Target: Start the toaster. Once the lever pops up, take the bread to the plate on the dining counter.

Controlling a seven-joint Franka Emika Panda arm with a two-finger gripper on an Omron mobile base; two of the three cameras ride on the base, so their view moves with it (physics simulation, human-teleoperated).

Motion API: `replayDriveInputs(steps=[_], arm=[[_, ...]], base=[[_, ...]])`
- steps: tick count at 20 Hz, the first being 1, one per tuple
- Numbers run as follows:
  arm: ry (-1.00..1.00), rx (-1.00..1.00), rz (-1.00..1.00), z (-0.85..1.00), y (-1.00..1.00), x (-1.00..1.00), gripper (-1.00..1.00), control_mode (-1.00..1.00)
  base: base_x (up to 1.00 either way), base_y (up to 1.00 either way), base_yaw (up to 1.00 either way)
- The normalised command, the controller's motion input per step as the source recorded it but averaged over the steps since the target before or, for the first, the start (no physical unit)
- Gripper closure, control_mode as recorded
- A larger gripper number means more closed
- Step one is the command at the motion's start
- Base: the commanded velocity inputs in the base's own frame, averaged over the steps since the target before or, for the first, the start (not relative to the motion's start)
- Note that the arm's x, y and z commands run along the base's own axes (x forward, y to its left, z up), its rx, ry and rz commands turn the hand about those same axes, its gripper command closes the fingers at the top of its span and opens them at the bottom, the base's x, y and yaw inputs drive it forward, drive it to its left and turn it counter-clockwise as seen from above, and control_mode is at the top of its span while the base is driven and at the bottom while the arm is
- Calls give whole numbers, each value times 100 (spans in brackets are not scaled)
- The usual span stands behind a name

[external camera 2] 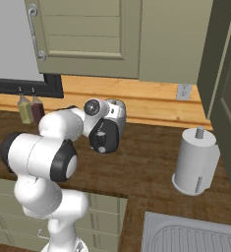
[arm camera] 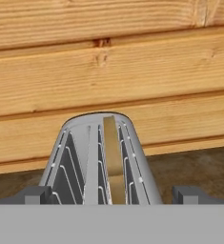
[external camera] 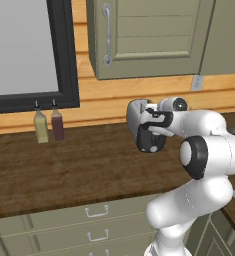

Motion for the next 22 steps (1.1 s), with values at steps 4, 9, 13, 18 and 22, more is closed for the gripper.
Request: replayDriveInputs(steps=[4, 9, 13, 18, 22], arm=[[0, 0, 0, -8, 0, 7, -100, -100], [0, 0, 0, -6, 0, 25, -100, -100], [0, 0, 0, -11, -1, 14, -100, -100], [0, 0, 0, -16, -18, 8, -100, -100], [0, 0, 0, -5, -10, 16, -100, -100]], base=[[0, 0, 0], [0, 0, 0], [0, 0, 0], [0, 0, 0], [0, 0, 0]])
